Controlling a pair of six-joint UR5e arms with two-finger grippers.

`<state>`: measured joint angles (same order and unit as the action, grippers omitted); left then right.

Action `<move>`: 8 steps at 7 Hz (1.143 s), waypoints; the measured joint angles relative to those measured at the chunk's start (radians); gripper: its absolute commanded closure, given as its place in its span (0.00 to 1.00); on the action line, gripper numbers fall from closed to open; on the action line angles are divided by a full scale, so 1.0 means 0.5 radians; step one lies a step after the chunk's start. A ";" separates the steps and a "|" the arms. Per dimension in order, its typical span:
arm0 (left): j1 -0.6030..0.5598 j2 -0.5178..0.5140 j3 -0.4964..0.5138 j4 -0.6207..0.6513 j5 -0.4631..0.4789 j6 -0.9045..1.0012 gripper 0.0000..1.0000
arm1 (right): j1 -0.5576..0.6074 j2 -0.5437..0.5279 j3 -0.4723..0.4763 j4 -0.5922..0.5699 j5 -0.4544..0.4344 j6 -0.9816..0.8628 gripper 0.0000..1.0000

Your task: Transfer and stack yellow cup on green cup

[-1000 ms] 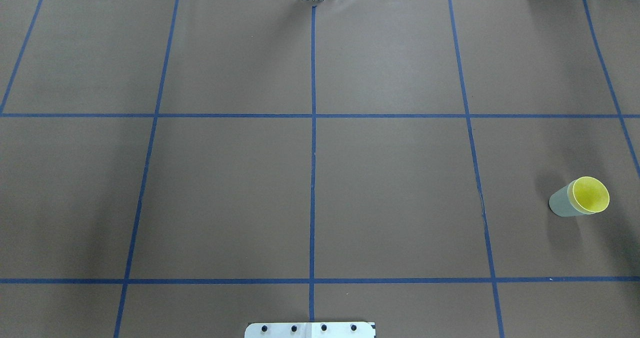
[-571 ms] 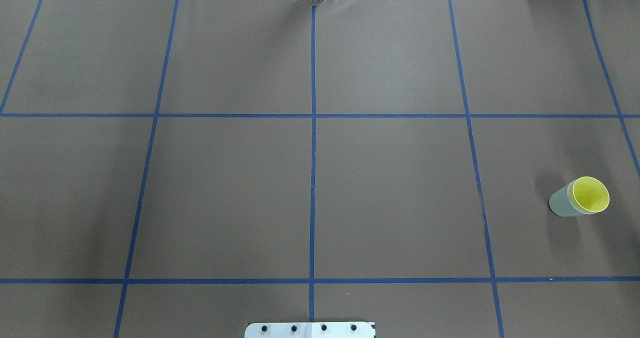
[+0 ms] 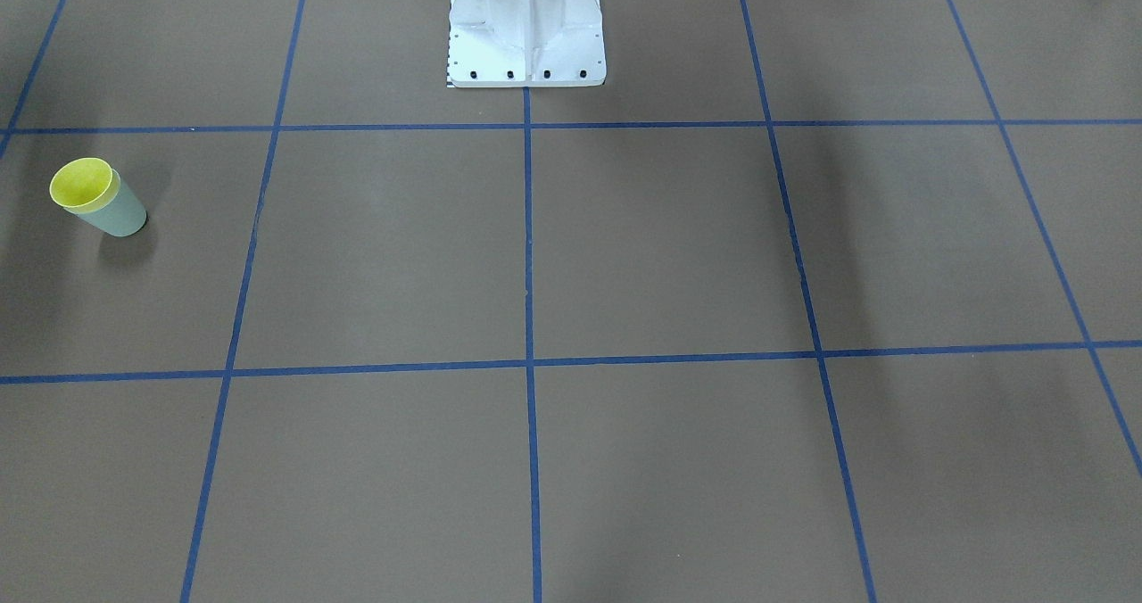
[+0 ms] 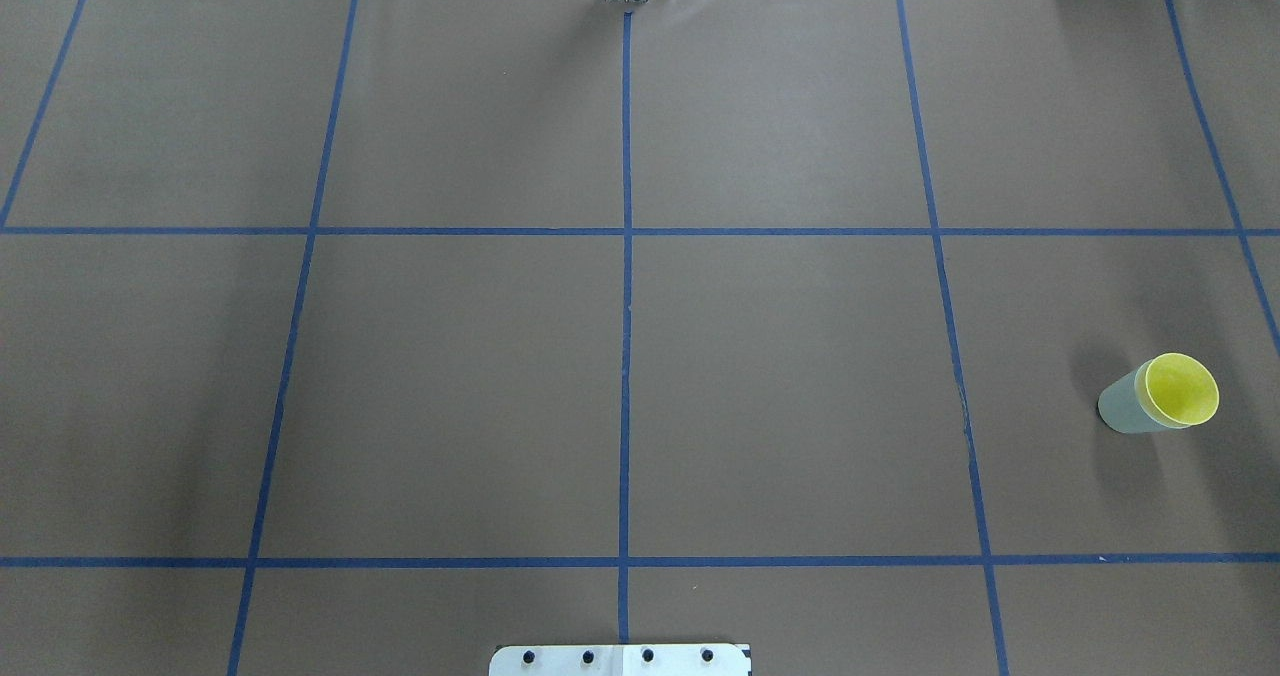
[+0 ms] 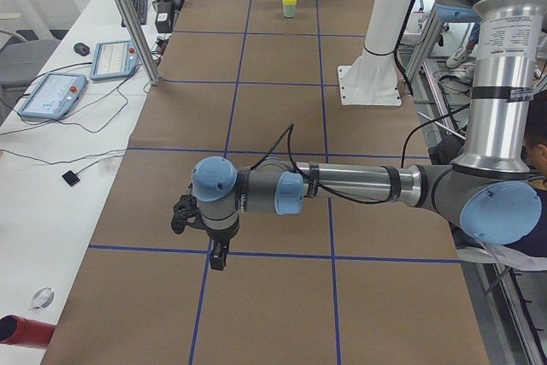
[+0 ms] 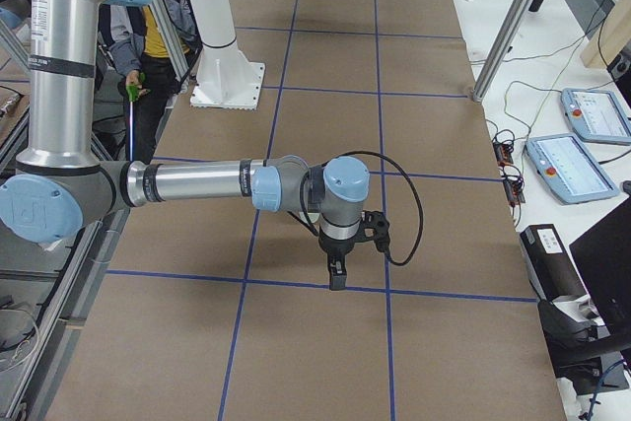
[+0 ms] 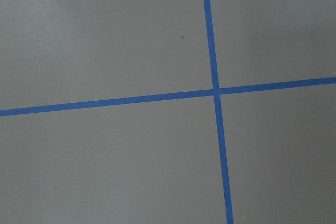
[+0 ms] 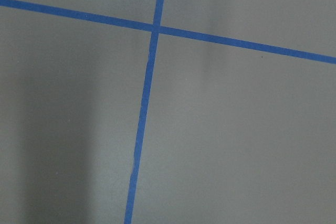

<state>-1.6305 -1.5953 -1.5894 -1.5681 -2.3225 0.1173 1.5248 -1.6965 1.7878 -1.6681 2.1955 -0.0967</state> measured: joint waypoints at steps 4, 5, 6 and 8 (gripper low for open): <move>0.002 0.007 0.080 -0.003 -0.001 -0.001 0.00 | 0.000 -0.001 -0.001 0.000 0.003 0.000 0.00; 0.002 0.010 0.103 -0.011 0.000 -0.002 0.00 | 0.000 -0.002 -0.001 0.001 0.004 0.000 0.00; 0.002 0.011 0.113 -0.041 0.003 -0.004 0.00 | 0.000 -0.003 -0.001 0.001 0.005 0.000 0.00; 0.001 0.021 0.124 -0.107 0.012 -0.004 0.00 | 0.001 -0.006 -0.001 0.001 0.005 -0.001 0.00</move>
<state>-1.6300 -1.5851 -1.5274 -1.6217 -2.3162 0.1151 1.5255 -1.6996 1.7871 -1.6675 2.1982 -0.0973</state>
